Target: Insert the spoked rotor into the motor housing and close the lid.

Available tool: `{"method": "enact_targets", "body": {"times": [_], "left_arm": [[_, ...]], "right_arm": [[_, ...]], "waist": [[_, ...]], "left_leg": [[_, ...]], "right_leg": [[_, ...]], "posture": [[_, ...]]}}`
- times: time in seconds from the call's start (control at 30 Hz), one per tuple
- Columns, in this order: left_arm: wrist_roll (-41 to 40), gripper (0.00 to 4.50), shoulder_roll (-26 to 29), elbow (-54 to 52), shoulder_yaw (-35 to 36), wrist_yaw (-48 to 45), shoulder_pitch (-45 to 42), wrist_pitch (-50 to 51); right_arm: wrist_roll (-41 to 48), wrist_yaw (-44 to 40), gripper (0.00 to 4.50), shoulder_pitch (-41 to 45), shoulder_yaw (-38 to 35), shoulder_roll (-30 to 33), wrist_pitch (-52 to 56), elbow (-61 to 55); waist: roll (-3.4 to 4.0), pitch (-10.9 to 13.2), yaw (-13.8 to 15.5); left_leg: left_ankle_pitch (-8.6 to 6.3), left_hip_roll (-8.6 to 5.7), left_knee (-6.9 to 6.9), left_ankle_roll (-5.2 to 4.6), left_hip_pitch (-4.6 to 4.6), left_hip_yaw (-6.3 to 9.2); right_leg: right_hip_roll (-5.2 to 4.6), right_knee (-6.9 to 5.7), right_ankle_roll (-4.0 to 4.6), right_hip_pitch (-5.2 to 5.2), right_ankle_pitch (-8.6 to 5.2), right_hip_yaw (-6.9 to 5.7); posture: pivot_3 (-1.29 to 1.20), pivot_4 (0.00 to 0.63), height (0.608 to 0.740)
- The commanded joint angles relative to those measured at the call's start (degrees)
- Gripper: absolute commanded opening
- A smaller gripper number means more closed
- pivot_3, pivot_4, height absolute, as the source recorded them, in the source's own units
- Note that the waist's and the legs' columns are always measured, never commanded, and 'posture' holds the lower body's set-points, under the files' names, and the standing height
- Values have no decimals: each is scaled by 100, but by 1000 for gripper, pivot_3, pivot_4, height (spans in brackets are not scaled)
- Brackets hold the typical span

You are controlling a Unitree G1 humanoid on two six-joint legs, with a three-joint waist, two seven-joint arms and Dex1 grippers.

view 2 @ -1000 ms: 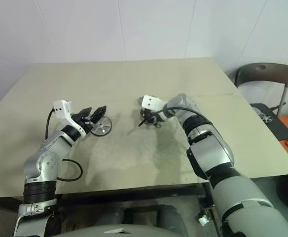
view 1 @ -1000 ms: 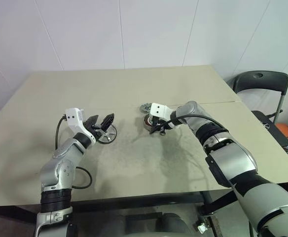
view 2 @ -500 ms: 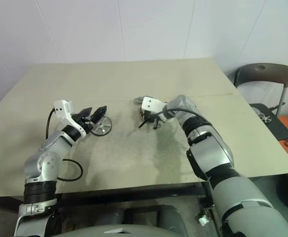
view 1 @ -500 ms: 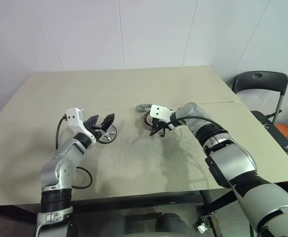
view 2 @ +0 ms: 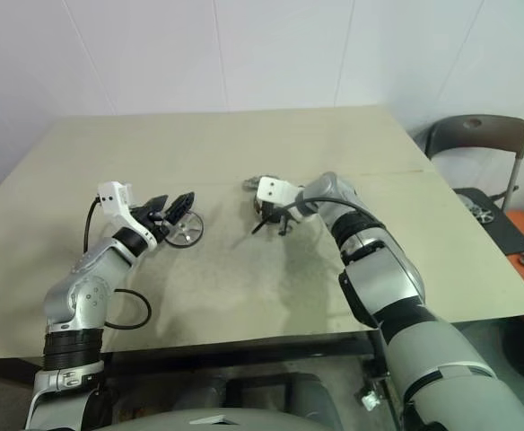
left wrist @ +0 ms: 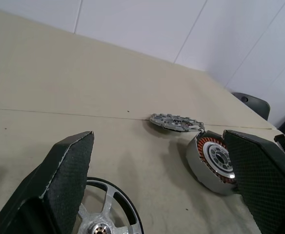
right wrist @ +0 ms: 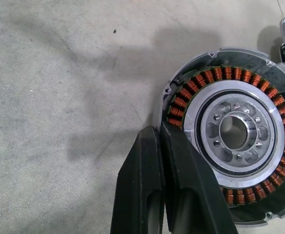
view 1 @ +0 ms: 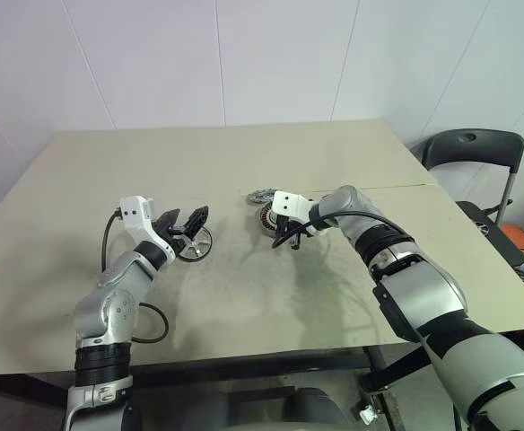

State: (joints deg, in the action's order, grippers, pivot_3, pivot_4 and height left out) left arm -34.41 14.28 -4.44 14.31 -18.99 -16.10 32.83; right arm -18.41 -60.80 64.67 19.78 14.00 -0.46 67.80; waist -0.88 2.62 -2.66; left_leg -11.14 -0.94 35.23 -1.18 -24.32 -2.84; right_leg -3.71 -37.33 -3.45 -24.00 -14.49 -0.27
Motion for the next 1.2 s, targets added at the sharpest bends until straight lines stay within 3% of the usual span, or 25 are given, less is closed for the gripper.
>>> {"method": "enact_targets", "body": {"times": [0.03,0.1,0.27,0.57,0.83,1.03,1.2], "left_arm": [[-2,4500,2,-68,34,-19,-141,-118],[0,4500,3,-63,34,-25,-144,-121],[4,4500,-4,-55,27,-23,-161,-127],[20,4500,-37,-58,7,-14,-144,-152],[22,4500,-80,-70,-12,-14,-103,-166],[32,4500,-70,-20,-32,-26,-165,-152],[42,4500,-39,41,-42,-63,-205,-144]], "right_arm": [[146,-247,18,84,-70,-34,-18,-311],[159,-240,18,127,-95,-70,151,-321],[487,-1119,18,80,-154,-51,444,-962],[1056,-2784,18,-881,125,574,1562,-3954],[1003,-2481,18,-1401,312,977,1827,-4572],[944,-2019,18,-1661,347,945,2305,-4862],[947,-1851,18,-1702,460,931,3361,-5237]], "waist": [[0,0,-3],[0,0,-4],[1,1,-3],[1,1,58],[0,0,37],[0,1,28],[0,0,42]], "left_leg": [[0,0,0,0,0,0],[0,0,-2,0,-1,0],[0,0,-2,0,-4,0],[0,0,0,0,-14,3],[-1,1,0,0,-13,3],[0,1,0,0,-14,3],[-1,1,1,0,-14,3]], "right_leg": [[1,0,-1,0,0,0],[1,0,-6,-2,3,0],[1,0,-6,-7,3,0],[-1,3,-16,-12,9,-1],[-3,6,1,-14,1,-1],[-3,9,1,-17,0,0],[-4,8,2,-15,1,0]], "posture": [[0,0,740],[0,0,740],[0,0,740],[0,0,740],[0,0,740],[0,0,740],[0,0,740]]}}
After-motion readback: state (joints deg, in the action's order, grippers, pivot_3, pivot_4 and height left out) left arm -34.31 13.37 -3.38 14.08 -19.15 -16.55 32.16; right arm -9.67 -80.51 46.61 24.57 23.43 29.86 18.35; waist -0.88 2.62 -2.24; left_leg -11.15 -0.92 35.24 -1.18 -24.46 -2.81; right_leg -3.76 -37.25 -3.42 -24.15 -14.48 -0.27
